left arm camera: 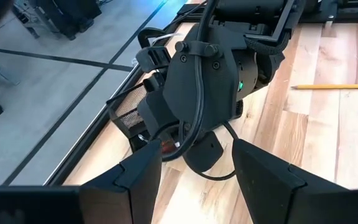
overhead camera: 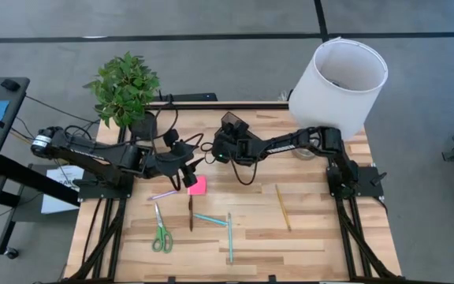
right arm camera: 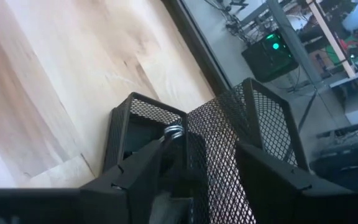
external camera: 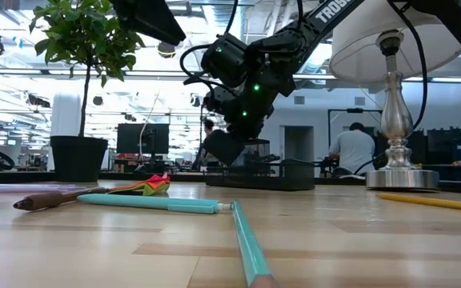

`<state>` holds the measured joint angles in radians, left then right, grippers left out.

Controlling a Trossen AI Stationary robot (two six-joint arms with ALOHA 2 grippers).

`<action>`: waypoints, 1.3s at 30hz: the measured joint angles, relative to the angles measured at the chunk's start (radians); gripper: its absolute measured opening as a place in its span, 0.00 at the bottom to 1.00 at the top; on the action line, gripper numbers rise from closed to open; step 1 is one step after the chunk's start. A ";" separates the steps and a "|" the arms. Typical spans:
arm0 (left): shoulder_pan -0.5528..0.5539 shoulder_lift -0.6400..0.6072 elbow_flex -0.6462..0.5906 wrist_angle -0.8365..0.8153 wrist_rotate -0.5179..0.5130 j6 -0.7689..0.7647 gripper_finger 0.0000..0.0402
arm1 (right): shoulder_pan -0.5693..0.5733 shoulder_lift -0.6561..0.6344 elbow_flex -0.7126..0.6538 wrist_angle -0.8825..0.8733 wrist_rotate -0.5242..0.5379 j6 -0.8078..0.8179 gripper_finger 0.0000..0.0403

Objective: Pick and place office supplies into organizer
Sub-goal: Put the black binder clip into the desk organizer, then put the sticky notes into the desk organizer

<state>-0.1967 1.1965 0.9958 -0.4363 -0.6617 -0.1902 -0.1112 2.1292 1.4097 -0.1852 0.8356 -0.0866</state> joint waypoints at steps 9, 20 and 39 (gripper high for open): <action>0.000 0.000 0.000 0.000 0.000 -0.016 0.47 | -0.003 0.000 0.000 0.002 0.001 0.000 0.57; 0.000 -0.001 0.002 -0.003 0.068 -0.025 0.47 | 0.152 -0.074 -0.002 -0.035 0.004 -0.032 0.52; -0.088 0.185 -0.063 -0.273 0.378 -0.212 0.47 | 0.576 -0.340 0.000 -0.538 -0.179 0.743 0.42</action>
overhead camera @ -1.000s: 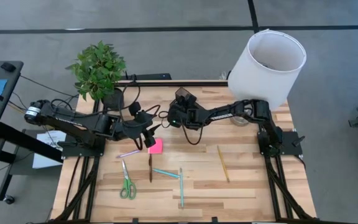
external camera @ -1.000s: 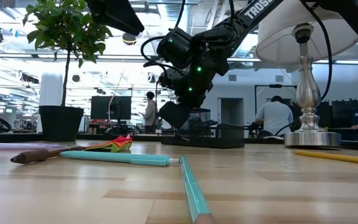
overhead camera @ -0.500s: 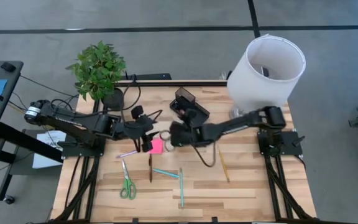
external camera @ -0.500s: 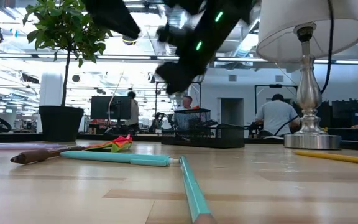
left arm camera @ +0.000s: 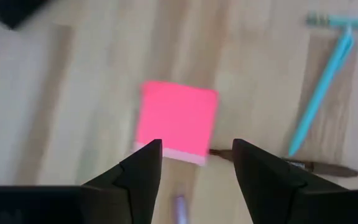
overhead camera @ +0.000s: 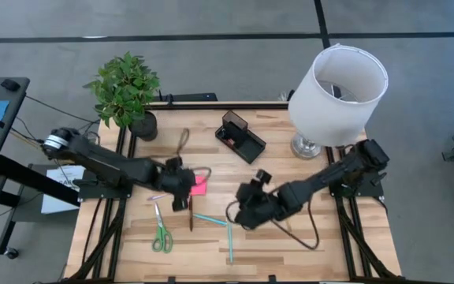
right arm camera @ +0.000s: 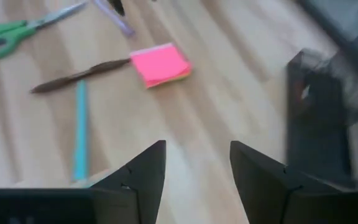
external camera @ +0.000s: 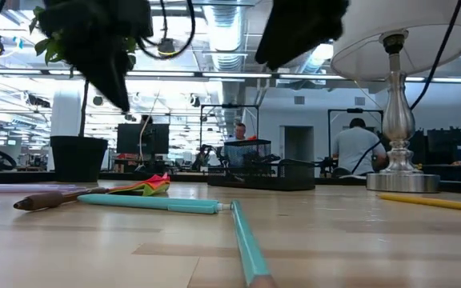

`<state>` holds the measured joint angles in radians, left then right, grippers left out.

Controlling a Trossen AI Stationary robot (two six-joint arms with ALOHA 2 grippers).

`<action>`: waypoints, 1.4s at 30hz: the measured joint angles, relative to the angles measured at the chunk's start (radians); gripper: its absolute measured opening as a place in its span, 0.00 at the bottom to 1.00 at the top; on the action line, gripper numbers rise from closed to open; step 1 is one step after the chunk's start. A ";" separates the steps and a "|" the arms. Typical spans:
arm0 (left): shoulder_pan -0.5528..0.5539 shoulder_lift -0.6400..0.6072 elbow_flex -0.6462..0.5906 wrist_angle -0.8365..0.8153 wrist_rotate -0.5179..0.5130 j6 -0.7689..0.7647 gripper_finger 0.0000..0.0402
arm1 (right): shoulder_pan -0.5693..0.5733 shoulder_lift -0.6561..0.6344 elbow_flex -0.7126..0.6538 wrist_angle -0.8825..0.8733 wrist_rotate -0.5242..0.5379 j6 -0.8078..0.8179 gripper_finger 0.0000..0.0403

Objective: Pick and place office supplies into organizer
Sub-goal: Put the sticky notes into the desk organizer

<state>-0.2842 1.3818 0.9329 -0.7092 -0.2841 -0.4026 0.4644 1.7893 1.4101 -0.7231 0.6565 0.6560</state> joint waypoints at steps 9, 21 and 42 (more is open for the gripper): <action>-0.103 0.284 -0.002 0.185 -0.185 -0.030 0.47 | 0.153 0.003 -0.001 -0.051 0.083 0.268 0.42; -0.108 0.388 0.002 0.211 -0.333 -0.095 0.47 | 0.201 0.003 -0.001 -0.055 0.104 0.305 0.41; -0.102 0.388 -0.005 0.208 -0.318 -0.115 0.47 | 0.193 0.003 0.000 -0.058 0.102 0.263 0.41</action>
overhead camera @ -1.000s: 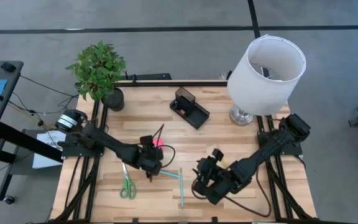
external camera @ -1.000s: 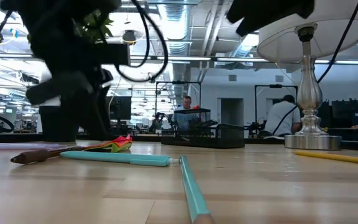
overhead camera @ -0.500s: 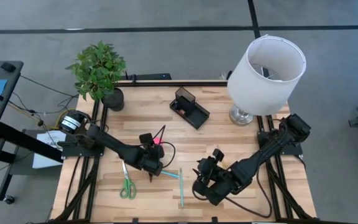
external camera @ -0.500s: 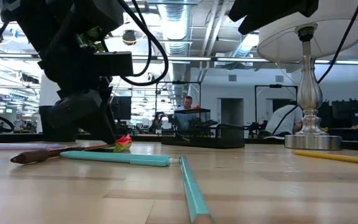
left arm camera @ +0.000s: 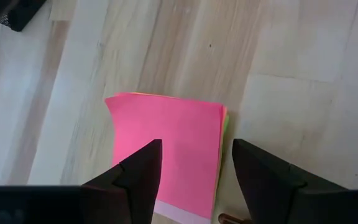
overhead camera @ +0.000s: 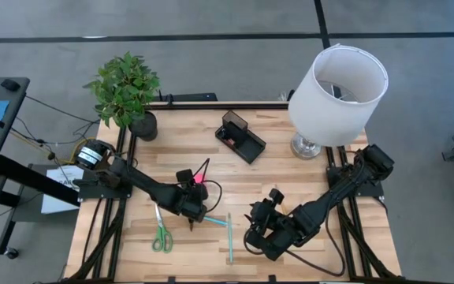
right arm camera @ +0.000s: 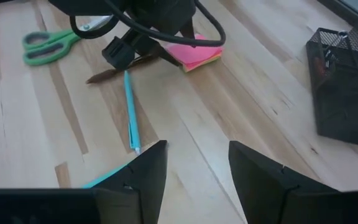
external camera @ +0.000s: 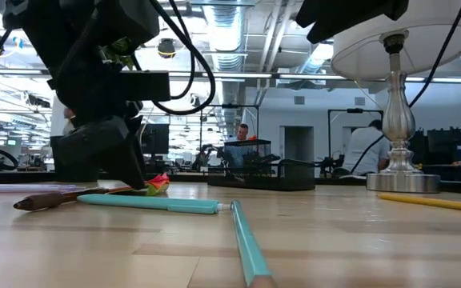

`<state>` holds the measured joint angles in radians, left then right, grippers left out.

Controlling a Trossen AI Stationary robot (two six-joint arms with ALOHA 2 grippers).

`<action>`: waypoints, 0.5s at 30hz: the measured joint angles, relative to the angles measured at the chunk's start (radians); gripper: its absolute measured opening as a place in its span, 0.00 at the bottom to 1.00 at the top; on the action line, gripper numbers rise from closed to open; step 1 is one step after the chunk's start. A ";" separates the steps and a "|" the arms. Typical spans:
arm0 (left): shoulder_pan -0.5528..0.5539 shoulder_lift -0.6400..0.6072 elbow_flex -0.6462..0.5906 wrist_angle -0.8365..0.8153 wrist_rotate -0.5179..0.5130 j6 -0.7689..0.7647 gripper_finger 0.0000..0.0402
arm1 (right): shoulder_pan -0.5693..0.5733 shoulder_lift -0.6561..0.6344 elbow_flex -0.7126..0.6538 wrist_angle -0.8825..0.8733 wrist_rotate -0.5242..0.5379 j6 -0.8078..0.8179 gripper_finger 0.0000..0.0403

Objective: Pick and place office supplies into organizer
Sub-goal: Put the sticky notes into the desk organizer

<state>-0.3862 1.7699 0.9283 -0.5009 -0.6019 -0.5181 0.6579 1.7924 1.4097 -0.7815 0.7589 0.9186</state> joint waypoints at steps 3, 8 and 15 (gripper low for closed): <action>0.009 0.000 -0.021 0.025 -0.009 -0.002 0.47 | 0.000 0.000 0.000 0.000 0.000 0.000 0.41; 0.023 -0.002 -0.049 0.051 -0.020 -0.032 0.47 | 0.000 0.000 0.000 0.001 0.000 -0.001 0.41; 0.046 -0.002 -0.050 0.054 -0.078 -0.048 0.47 | 0.000 0.000 0.000 0.002 0.000 -0.002 0.41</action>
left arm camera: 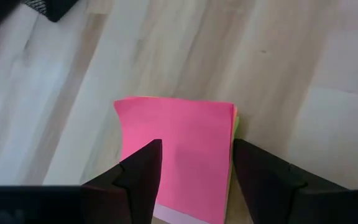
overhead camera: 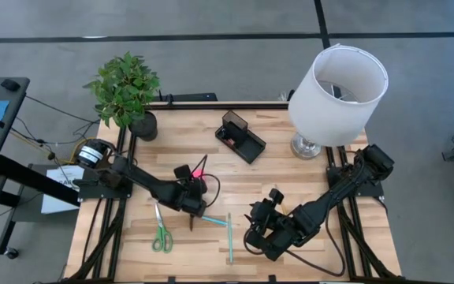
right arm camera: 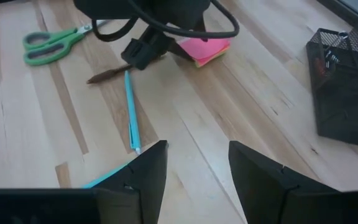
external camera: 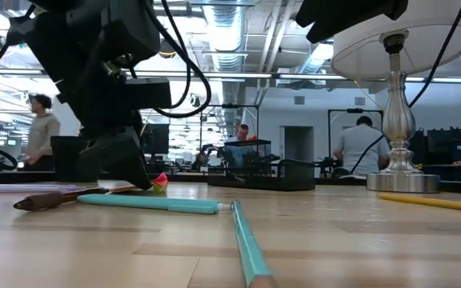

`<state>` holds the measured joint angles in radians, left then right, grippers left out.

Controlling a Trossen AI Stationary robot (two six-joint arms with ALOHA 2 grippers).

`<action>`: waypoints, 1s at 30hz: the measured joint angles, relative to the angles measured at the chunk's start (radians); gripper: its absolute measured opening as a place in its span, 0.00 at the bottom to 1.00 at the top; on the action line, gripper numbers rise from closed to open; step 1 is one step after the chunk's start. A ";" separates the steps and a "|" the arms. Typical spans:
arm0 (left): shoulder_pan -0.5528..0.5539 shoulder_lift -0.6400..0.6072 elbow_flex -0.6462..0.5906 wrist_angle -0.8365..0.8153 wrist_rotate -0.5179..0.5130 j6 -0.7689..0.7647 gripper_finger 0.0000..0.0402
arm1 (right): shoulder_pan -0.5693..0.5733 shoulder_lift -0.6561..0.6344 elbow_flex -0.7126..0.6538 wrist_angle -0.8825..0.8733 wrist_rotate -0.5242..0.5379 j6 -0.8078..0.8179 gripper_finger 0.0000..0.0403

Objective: Pick and place office supplies into organizer
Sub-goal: Put the sticky notes into the desk organizer

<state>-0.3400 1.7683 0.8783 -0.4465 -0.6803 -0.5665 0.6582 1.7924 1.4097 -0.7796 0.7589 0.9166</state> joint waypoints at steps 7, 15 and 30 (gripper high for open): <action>0.072 0.000 0.000 -0.005 -0.005 -0.020 0.47 | 0.003 0.000 0.000 0.002 0.000 0.000 0.41; 0.167 0.000 -0.009 0.010 0.067 -0.029 0.41 | 0.016 0.000 0.000 0.002 -0.001 0.000 0.41; 0.190 -0.004 -0.057 0.187 0.118 0.027 0.02 | 0.021 0.000 0.000 0.003 0.000 0.000 0.41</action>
<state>-0.1504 1.7643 0.8214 -0.2597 -0.5624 -0.5397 0.6792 1.7924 1.4101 -0.7770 0.7586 0.9165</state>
